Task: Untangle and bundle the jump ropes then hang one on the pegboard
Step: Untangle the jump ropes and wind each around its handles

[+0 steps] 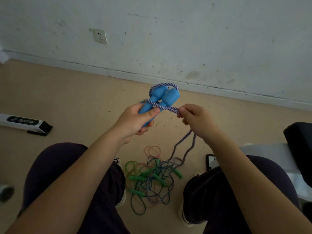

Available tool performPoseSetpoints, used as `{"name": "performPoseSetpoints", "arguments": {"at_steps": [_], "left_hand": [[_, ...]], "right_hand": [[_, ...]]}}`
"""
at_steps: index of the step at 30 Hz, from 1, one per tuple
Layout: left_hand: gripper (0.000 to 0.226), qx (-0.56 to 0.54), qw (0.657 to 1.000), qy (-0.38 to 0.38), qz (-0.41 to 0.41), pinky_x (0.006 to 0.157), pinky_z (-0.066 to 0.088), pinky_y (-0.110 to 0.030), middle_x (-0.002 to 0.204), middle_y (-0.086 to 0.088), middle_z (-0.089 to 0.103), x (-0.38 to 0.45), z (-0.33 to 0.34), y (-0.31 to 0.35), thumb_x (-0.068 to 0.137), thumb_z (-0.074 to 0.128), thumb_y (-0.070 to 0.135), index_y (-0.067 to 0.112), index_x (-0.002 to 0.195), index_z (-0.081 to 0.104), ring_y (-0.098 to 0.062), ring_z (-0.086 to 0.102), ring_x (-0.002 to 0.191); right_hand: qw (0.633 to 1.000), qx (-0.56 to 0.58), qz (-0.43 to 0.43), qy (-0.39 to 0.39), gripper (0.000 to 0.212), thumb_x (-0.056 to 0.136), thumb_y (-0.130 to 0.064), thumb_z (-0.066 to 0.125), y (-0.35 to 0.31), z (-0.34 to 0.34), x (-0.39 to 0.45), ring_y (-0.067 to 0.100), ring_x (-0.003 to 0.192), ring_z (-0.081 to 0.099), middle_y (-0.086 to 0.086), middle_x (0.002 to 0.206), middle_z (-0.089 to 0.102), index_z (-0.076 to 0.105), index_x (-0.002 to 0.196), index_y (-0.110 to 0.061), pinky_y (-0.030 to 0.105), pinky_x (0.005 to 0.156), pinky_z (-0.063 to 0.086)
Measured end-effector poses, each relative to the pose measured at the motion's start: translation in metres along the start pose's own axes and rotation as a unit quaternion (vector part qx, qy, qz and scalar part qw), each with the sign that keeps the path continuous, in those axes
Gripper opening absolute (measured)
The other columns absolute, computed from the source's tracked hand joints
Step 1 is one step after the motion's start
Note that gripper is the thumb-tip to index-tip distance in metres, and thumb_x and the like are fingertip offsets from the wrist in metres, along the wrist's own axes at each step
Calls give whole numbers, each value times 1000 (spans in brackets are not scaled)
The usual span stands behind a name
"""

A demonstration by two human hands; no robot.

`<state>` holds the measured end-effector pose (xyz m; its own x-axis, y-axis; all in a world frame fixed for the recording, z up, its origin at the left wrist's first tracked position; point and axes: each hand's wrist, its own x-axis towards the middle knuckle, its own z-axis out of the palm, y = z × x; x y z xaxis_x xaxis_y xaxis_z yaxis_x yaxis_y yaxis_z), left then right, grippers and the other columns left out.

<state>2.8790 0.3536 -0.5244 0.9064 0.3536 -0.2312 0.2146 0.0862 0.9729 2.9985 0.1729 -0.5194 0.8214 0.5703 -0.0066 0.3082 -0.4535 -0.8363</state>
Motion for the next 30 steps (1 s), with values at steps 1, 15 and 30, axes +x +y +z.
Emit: {"name": "performPoseSetpoints", "arguments": {"at_steps": [1,15,30], "left_hand": [[14,4,1000,-3,0,40,27,-19,61,3,56,1,-1,0,93,69,33,21,90,62,-10,38,44],[22,21,998,48,41,45,49,-28,67,-7,70,-1,2,2,93,70,33,11,93,66,-21,60,47],[18,26,997,18,77,41,45,-23,61,-2,65,-3,3,0,84,79,33,17,86,70,-11,59,48]], "right_hand": [[1000,10,0,-11,28,101,-22,50,-1,2,-1,1,61,55,-9,72,61,66,77,-24,25,66,46],[993,73,-11,-96,22,99,-21,57,-5,9,-6,8,60,56,-4,66,61,66,80,-16,21,61,47],[988,81,-16,-129,24,100,-28,56,-11,11,-10,9,57,48,-4,61,54,65,83,-13,25,57,43]]}}
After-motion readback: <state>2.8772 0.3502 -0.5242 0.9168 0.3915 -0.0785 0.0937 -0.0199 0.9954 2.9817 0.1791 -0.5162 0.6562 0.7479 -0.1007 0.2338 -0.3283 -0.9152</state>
